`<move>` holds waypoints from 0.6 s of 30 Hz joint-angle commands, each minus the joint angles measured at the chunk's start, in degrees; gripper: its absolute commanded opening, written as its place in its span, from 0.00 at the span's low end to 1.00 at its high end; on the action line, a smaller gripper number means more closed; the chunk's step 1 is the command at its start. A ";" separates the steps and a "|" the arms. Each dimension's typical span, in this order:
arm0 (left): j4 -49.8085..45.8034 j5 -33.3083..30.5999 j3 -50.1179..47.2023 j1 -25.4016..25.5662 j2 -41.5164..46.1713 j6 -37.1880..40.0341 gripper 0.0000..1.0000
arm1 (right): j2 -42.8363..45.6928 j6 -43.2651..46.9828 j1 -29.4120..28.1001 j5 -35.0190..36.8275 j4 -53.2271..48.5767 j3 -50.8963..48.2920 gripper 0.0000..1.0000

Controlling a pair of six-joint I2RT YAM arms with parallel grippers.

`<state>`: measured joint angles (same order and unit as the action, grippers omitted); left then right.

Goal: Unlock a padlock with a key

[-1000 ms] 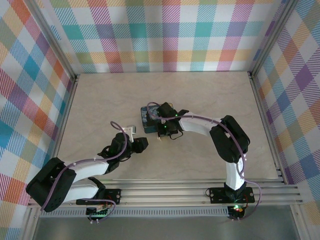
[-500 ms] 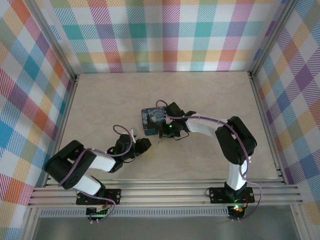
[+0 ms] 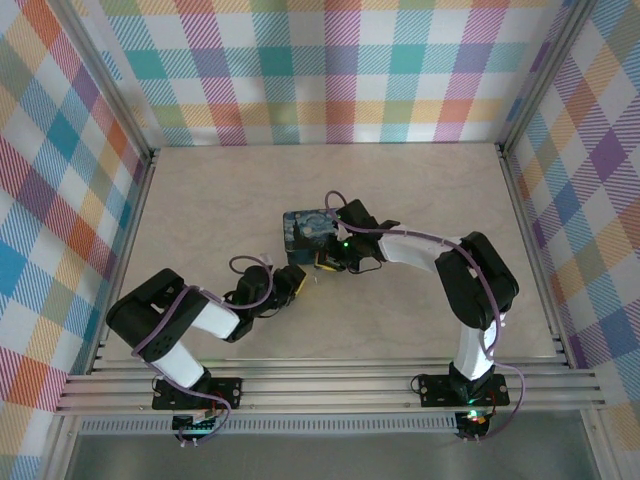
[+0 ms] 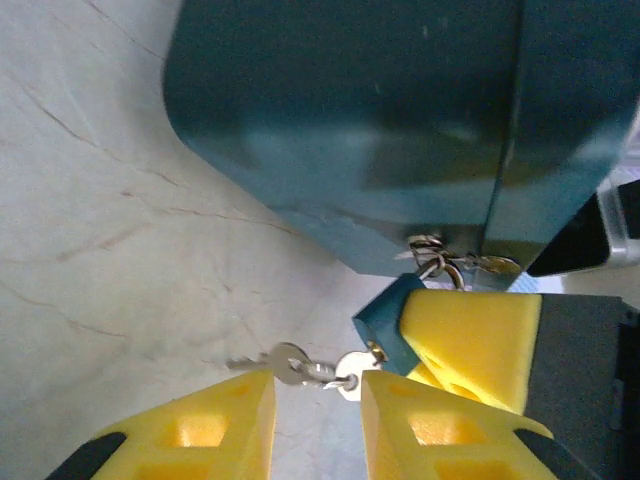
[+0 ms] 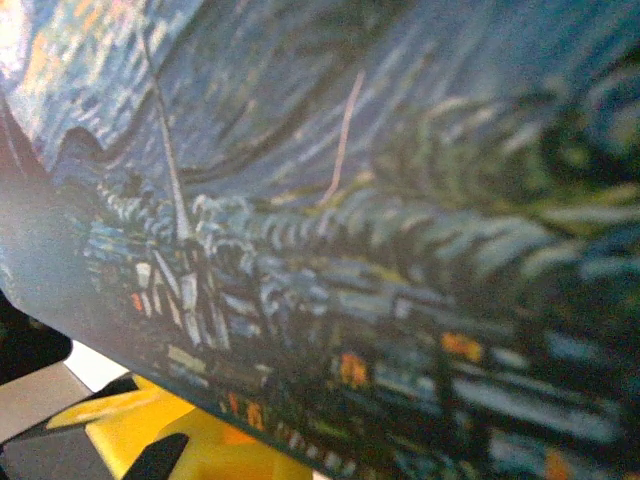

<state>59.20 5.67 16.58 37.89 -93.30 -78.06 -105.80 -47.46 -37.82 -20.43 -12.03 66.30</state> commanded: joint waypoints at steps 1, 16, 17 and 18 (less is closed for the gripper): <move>6.14 -2.68 0.63 1.30 -2.31 -5.75 0.27 | 1.90 -2.72 0.38 -2.86 2.19 -0.39 0.00; 17.53 -4.44 1.51 2.60 -10.03 -8.80 0.24 | 1.66 -3.60 0.38 -3.69 3.27 -1.09 0.00; 17.58 -5.01 1.19 2.69 -9.68 -8.92 0.24 | 1.65 -3.59 0.38 -3.74 3.32 -1.09 0.00; 17.62 -5.29 0.88 2.72 -9.36 -9.03 0.25 | 1.58 -3.64 0.39 -3.61 3.42 -1.17 0.00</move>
<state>72.07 2.22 17.34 40.01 -103.35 -86.17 -105.80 -49.56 -37.39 -21.69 -9.50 65.95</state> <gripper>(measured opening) 0.246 0.085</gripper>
